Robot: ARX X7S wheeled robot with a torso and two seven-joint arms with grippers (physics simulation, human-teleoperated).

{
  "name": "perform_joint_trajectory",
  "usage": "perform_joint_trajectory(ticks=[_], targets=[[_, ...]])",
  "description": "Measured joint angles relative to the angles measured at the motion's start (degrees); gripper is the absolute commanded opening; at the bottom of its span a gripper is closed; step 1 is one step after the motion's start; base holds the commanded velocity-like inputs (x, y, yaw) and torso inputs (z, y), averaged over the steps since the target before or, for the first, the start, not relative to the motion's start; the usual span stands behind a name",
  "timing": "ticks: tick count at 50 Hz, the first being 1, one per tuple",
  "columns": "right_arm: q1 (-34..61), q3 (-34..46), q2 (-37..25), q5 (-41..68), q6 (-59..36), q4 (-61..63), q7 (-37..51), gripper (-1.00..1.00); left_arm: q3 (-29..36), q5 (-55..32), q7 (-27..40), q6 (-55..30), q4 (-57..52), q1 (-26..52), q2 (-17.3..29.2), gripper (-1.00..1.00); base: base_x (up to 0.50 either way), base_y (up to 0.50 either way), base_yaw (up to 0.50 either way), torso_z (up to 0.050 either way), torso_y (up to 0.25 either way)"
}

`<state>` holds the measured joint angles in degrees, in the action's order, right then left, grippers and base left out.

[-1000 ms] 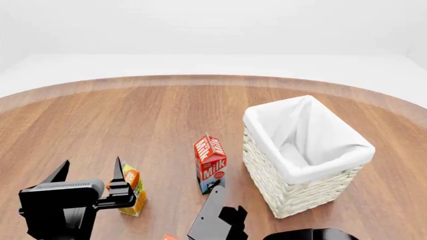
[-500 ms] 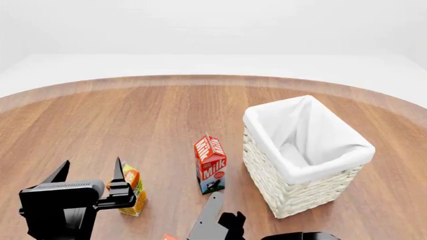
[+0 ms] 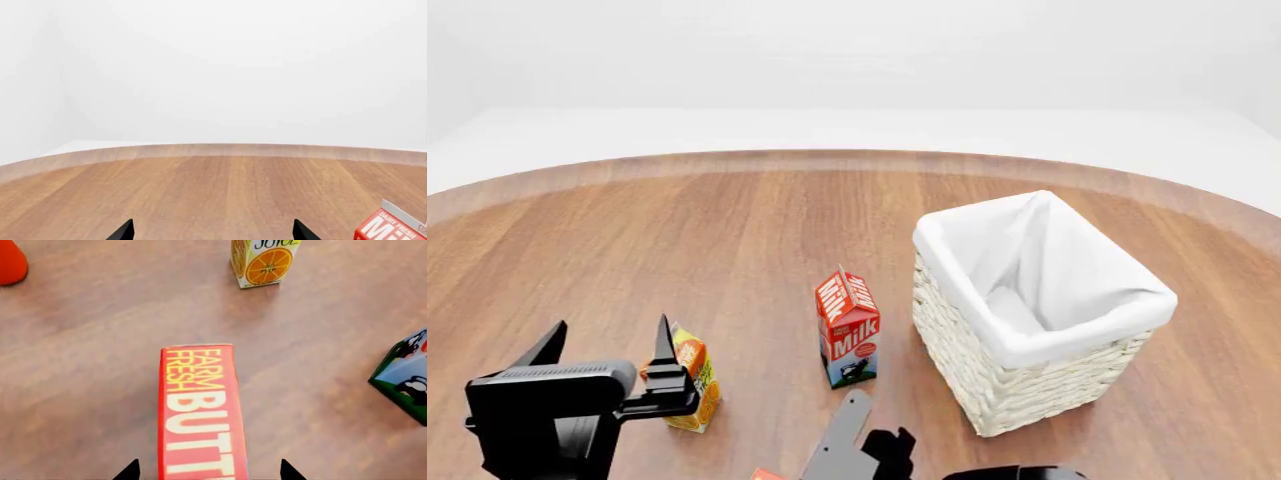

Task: Pick up the cream cheese box and the butter, and put them in the basket.

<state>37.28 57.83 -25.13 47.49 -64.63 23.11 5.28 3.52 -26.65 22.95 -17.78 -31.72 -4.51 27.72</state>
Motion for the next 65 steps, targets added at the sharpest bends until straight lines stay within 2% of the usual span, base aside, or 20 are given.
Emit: perform_joint_trajectory(ticks=[65], targets=[[-0.4, 4.8, 3.4, -4.6, 6.7, -11.2, -4.3, 1.00, 0.3, -0.6, 0.4, 0.4, 0.1, 0.1, 0.5, 1.00, 0.00, 0.00, 0.00, 0.000, 0.000]])
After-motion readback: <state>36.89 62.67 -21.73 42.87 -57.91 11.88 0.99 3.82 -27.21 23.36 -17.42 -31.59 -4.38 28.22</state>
